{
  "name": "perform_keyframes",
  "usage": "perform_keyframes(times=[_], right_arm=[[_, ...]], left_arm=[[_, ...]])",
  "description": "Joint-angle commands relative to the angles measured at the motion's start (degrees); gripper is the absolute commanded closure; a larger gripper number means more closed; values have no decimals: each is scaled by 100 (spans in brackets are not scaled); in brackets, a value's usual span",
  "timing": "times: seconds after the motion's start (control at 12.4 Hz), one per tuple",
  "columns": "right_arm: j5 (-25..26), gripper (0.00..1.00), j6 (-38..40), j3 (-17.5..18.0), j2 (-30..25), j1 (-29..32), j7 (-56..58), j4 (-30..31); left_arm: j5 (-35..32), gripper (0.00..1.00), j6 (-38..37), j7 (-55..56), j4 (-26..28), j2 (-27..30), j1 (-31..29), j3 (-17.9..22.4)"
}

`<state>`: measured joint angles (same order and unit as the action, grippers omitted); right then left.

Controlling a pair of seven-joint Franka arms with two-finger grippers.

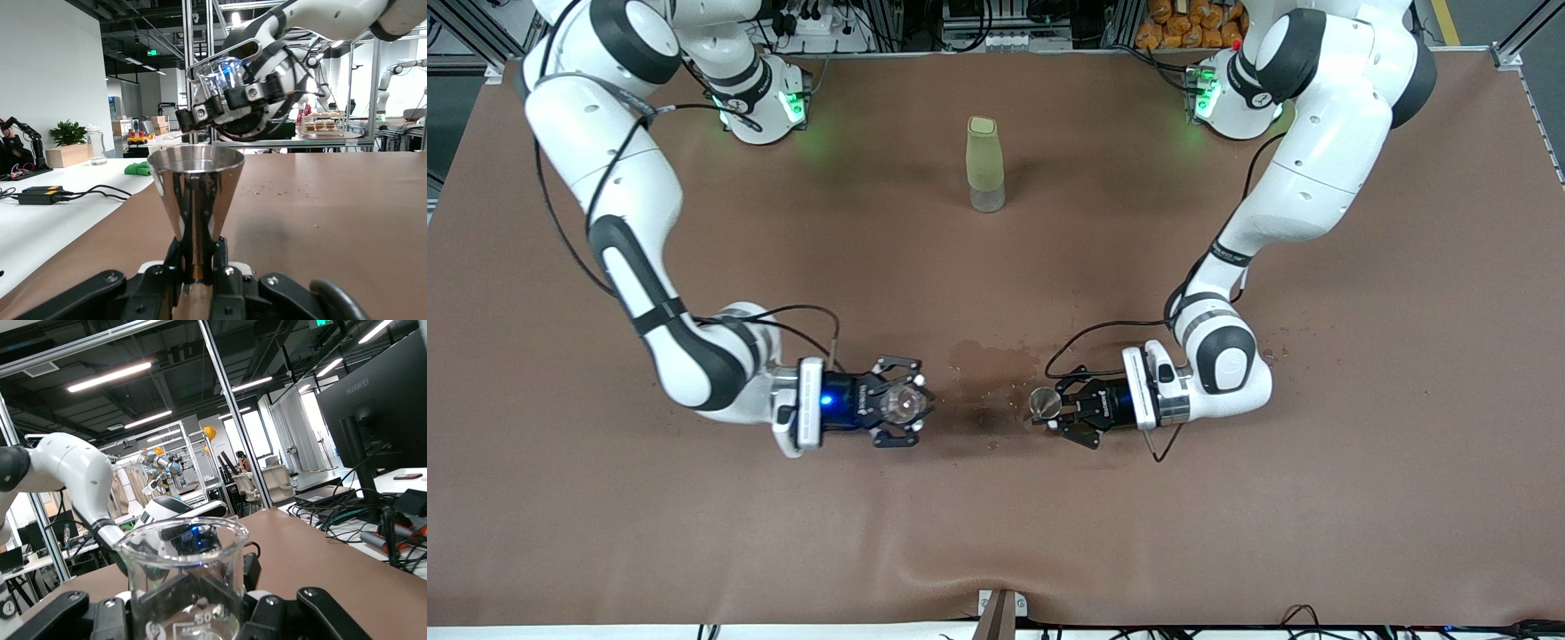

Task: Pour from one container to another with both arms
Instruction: 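Lift the jigger with the left gripper while the right gripper brings the beaker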

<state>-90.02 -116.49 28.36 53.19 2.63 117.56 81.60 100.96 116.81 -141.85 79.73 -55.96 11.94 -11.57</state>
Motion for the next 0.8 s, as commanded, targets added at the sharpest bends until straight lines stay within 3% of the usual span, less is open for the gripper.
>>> perform_keyframes(times=[0.0, 0.24, 0.4, 0.72], right_arm=[[-471, 100, -373, -6, -125, -271, -93, 58], [-1218, 100, -830, 3, -186, -710, -93, 32], [-1325, 100, -1216, 81, -195, -852, -102, -12], [-1395, 100, -2437, 1170, -187, -677, -172, -144]], left_arm=[[275, 100, 297, -71, -203, -90, 264, 76], [530, 100, 386, -369, -212, -169, 362, 76], [565, 100, 403, -396, -247, -178, 449, 76], [733, 100, 491, -624, -441, -328, 555, 84]])
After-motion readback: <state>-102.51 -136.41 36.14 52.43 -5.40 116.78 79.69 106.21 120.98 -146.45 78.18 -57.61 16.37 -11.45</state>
